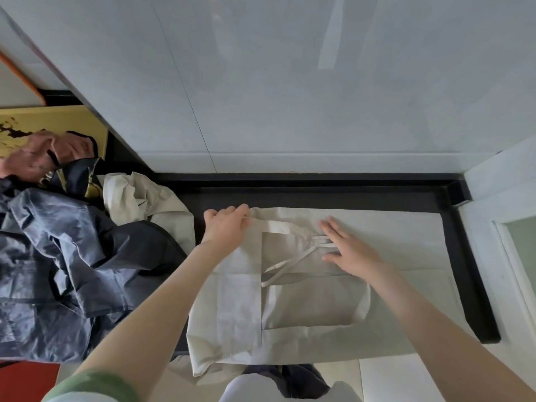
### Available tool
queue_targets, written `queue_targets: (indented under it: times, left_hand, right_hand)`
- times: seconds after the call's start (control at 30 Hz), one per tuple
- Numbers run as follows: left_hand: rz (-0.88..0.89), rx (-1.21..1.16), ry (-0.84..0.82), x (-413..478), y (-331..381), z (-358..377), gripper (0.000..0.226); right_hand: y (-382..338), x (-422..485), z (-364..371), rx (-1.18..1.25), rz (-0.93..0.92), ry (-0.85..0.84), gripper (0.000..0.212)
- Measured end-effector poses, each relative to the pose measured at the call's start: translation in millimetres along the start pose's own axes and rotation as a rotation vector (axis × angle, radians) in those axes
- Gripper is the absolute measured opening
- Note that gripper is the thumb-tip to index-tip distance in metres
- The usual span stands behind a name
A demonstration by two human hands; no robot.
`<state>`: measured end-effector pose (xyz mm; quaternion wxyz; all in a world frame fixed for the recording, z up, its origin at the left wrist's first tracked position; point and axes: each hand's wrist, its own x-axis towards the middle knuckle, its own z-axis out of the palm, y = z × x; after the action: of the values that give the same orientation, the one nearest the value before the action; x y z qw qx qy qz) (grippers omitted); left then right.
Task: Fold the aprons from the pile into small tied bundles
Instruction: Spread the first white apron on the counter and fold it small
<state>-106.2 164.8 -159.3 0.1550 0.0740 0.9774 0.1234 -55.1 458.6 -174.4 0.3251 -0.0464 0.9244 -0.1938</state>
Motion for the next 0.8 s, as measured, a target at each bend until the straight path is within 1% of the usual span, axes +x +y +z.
queue_targets:
  times: [0.07,0.2,0.27,0.33,0.4,0.47,0.53,0.6,0.7,0.8]
  left_hand:
    - [-0.007,-0.084,-0.001,3.7,8.4,-0.9,0.016]
    - [0.001,-0.049,-0.054,13.4,18.1,-11.1,0.044]
    - [-0.056,-0.052,-0.084,21.3,13.3,-18.2,0.045]
    - [-0.057,0.007,-0.079,27.7,4.9,-20.7,0.036]
    - [-0.093,0.070,-0.105,31.3,-1.2,-23.7,0.036]
    - [-0.202,0.093,-0.212,35.1,-9.4,-26.9,0.042]
    - [-0.295,0.019,-0.352,36.5,-15.3,-30.9,0.041]
    - [-0.282,-0.094,-0.437,35.6,-19.1,-33.7,0.034]
    - [-0.216,-0.276,-0.468,27.8,-18.6,-41.3,0.021]
    - [-0.183,-0.474,-0.491,20.3,-25.2,-46.6,0.013]
  right_hand:
    - [11.9,-2.1,-4.2,0.040,0.044,0.020,0.081]
    - [38.4,-15.9,-17.8,0.012,0.179,0.008,0.085]
    - [46.3,-20.4,-28.8,-0.054,0.205,-0.031,0.090]
    - [43.3,-20.7,-42.3,-0.143,0.225,-0.083,0.091]
    - [28.8,-15.1,-56.1,-0.176,0.195,-0.061,0.087]
    - [3.7,-4.6,-65.1,-0.082,0.104,0.004,0.077]
    - [-27.1,7.3,-66.9,0.072,0.020,0.070,0.062]
    - [-56.9,20.8,-60.9,0.199,-0.025,0.108,0.053]
    - [-91.2,41.7,-48.5,0.275,-0.083,0.093,0.054]
    - [-116.2,59.4,-38.7,0.254,-0.130,0.000,0.057]
